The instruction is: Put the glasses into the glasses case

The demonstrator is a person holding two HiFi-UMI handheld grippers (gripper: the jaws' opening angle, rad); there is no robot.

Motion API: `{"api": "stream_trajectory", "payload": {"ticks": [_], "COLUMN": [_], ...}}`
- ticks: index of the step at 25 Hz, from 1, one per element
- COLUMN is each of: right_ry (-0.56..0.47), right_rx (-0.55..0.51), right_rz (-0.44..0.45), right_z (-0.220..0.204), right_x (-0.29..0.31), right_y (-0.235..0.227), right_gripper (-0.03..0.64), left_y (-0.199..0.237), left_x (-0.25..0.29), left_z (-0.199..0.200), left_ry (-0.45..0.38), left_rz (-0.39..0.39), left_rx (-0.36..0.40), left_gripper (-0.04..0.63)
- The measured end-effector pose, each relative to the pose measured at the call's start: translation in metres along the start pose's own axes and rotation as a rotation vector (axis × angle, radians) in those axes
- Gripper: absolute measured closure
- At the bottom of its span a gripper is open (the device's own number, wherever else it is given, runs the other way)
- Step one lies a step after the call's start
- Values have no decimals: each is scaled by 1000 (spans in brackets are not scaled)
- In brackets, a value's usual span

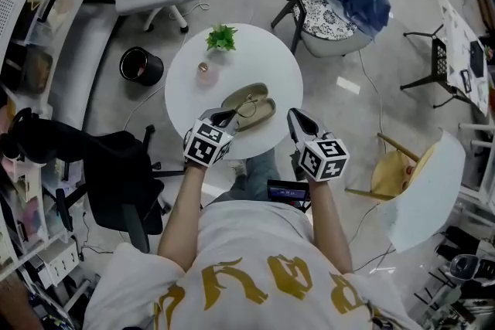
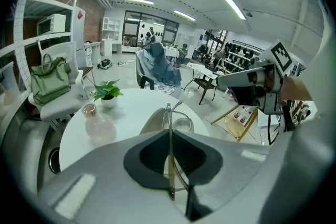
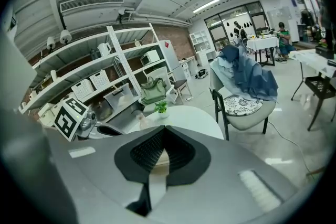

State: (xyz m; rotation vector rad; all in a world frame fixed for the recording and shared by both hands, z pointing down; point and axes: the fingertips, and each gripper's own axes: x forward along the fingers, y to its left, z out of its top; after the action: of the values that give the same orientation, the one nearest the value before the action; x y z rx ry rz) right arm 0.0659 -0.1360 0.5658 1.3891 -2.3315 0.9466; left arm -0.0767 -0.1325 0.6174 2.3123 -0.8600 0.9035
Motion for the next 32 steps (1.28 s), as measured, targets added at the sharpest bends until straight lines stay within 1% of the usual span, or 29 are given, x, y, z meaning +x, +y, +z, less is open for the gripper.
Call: {"api": "stream_trajectory", "payload": {"ticks": [9,14,20,26,32], "right_ry": [56,82,108,122,131], "right_rx": [19,5,11,1,2], "right_rz": [-5,11,19,30,22], "right_z": [-6,-5,-7,-2,-1], "right_x": [15,29,41,50,54], "right_y": [-28,-36,-43,-45,-53], "right_gripper": [589,589,591,589,589], "left_y": [5,8,9,9,7], "left_x": [35,51,68,79,93], "left_z": [3,0,-4,-6,-16], "left_ry": [54,85,122,143,193], "left_rz": [-18,-21,-38,-41,-49], "left_rx": [-5,-2,27,32,84], "left_gripper": [580,580,580,580,580]}}
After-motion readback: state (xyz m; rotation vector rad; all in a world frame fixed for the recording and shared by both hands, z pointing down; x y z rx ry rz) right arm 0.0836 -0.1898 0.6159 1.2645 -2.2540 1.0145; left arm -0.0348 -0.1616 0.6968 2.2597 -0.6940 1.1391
